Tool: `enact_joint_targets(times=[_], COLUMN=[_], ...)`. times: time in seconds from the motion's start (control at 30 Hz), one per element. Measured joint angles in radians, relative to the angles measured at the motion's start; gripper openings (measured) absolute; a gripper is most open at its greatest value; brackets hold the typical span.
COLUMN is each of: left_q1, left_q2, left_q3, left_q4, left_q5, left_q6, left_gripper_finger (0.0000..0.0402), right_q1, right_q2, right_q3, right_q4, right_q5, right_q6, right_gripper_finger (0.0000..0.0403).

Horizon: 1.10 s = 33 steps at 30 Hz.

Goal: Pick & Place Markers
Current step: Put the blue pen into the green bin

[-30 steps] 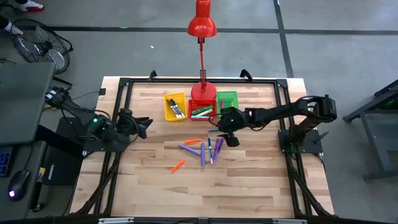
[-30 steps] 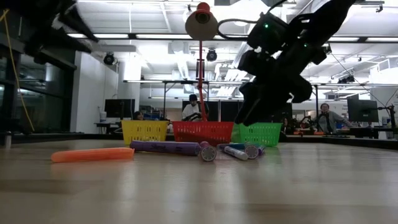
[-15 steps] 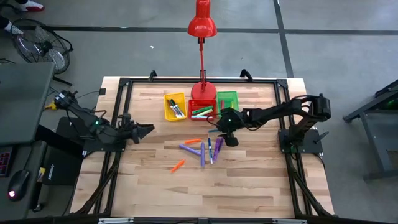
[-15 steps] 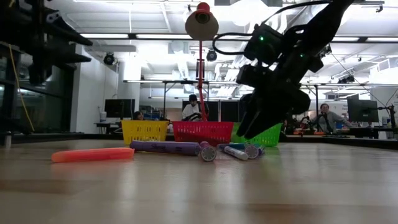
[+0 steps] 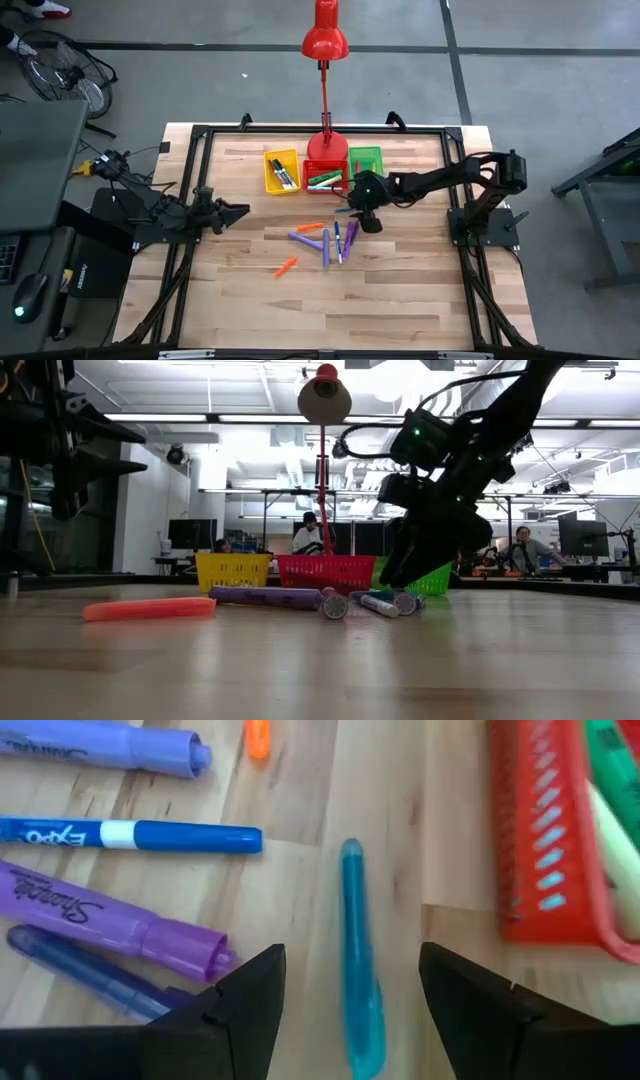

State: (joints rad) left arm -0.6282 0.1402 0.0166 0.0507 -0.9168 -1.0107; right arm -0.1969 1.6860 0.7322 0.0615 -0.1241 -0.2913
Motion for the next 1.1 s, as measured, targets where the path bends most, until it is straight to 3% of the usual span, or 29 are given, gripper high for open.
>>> enact_joint_targets(times=[0.2,0.53,0.97,1.1], left_q1=[0.000,0.000,0.000,0.000], left_q2=[0.001,0.001,0.001,0.001], left_q3=[-0.001,-0.002,-0.003,-0.003], left_q4=[-0.004,-0.005,-0.006,-0.006], left_q5=[-0.006,-0.008,-0.012,-0.012], left_q6=[-0.006,-0.015,-0.015,-0.015], left_gripper_finger=[0.0147,0.0147,0.0147,0.0147], right_q1=[0.021,0.013,0.019,0.047], right_q2=[0.051,0.062,0.056,0.055], right_q3=[0.002,0.003,0.002,0.002], right_q4=[0.027,0.029,0.023,0.026], right_q5=[0.023,0.006,0.068,0.132], right_q6=[-0.062,-0.023,-0.073,-0.120], right_gripper_finger=[0.0220,0.0220,0.0220,0.0220])
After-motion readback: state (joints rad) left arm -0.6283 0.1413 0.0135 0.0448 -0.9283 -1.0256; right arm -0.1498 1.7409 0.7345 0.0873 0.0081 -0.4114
